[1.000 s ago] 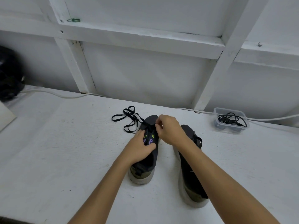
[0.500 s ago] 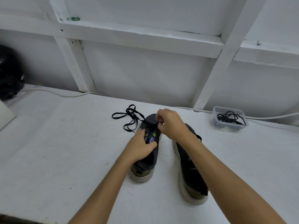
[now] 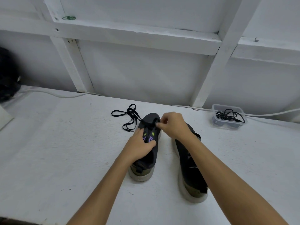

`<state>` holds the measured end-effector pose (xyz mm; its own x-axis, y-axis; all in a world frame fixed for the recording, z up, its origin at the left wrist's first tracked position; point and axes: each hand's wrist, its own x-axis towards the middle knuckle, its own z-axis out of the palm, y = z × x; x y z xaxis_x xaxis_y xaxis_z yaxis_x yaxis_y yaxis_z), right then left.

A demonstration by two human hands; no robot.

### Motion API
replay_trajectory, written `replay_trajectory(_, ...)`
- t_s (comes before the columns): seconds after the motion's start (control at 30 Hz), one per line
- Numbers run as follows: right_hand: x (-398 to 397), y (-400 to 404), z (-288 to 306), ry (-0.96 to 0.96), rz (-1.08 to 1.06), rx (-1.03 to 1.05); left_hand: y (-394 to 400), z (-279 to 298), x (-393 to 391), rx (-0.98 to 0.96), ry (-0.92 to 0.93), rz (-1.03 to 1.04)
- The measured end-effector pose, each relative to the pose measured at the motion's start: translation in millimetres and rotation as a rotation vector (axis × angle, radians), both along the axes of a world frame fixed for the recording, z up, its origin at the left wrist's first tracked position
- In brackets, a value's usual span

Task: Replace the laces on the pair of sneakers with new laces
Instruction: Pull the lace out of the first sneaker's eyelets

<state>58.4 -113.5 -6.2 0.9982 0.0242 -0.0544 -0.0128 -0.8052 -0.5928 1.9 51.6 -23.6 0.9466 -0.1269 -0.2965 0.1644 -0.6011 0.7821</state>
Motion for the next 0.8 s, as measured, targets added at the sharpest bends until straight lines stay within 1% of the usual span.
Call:
replay_trajectory(0.03,2.4,-3.6,1.4,-0.09,-0.058,0.014,-0.4,0.4,-0.6,-0.004,0.005,0.0)
replay_trajectory(0.07,3.4,-5.7,2.1,-0.148,-0.124,0.079,-0.8,0.2,-1.0,-0.008,0.006,0.002)
replay_trajectory(0.1,2.4,-5.5,3.4,-0.148,-0.184,0.168,-1.1,0.5,-1.3,-0.011,0.005,0.006)
replay_trajectory(0.13,0.5,-4.2,3.5,-0.094,-0.227,0.237,-1.2,0.4,-1.3,-0.012,0.004,0.011)
replay_trajectory(0.17,-3.8,-0.9,4.8,0.008,-0.233,0.256,-1.7,0.5,-1.5,-0.008,0.003,0.014)
replay_trajectory(0.23,-12.4,5.6,5.0,0.255,-0.188,0.237,-2.8,0.2,-1.4,-0.001,-0.005,0.012)
replay_trajectory(0.27,-15.0,9.3,3.3,0.315,-0.17,0.248,-3.0,-0.3,-1.3,0.003,-0.012,0.009)
replay_trajectory(0.3,-16.2,12.9,0.8,0.305,-0.158,0.247,-3.1,-0.3,-1.1,0.008,-0.021,0.008)
replay_trajectory(0.33,-15.9,16.0,-1.7,0.253,-0.143,0.226,-3.1,-0.9,-0.6,0.011,-0.028,0.007)
replay_trajectory(0.4,-12.0,19.0,-4.5,0.177,-0.092,0.149,-2.4,-2.3,-0.2,0.009,-0.035,0.006)
replay_trajectory(0.47,-4.6,14.9,-4.4,0.106,-0.1,0.105,-1.2,-2.3,-0.2,-0.003,-0.024,0.01)
replay_trajectory(0.53,2.8,4.4,-2.5,-0.068,-0.239,0.164,-0.7,-2.3,-0.7,-0.017,-0.01,0.008)
replay_trajectory(0.57,5.3,-0.5,0.4,-0.14,-0.323,0.237,-0.6,-2.5,-1.2,-0.021,-0.009,0.008)
replay_trajectory(0.6,6.8,-4.4,2.5,-0.164,-0.389,0.325,-0.7,-2.8,-1.5,-0.023,-0.009,0.01)
replay_trajectory(0.63,4.9,-5.7,6.0,-0.113,-0.422,0.398,-0.9,-2.7,-1.8,-0.021,-0.012,0.011)
replay_trajectory(0.67,1.4,-4.4,8.0,-0.01,-0.407,0.416,-1.0,-2.7,-1.8,-0.014,-0.013,0.012)
replay_trajectory(0.73,-9.0,3.0,10.6,0.237,-0.3,0.363,-1.3,-3.0,-1.3,0.006,-0.016,0.006)
replay_trajectory(0.77,-13.7,7.0,9.8,0.317,-0.243,0.346,-1.4,-3.1,-1.1,0.011,-0.017,0.004)
replay_trajectory(0.8,-15.7,10.0,6.1,0.341,-0.204,0.338,-1.6,-3.1,-0.8,0.011,-0.018,0.005)
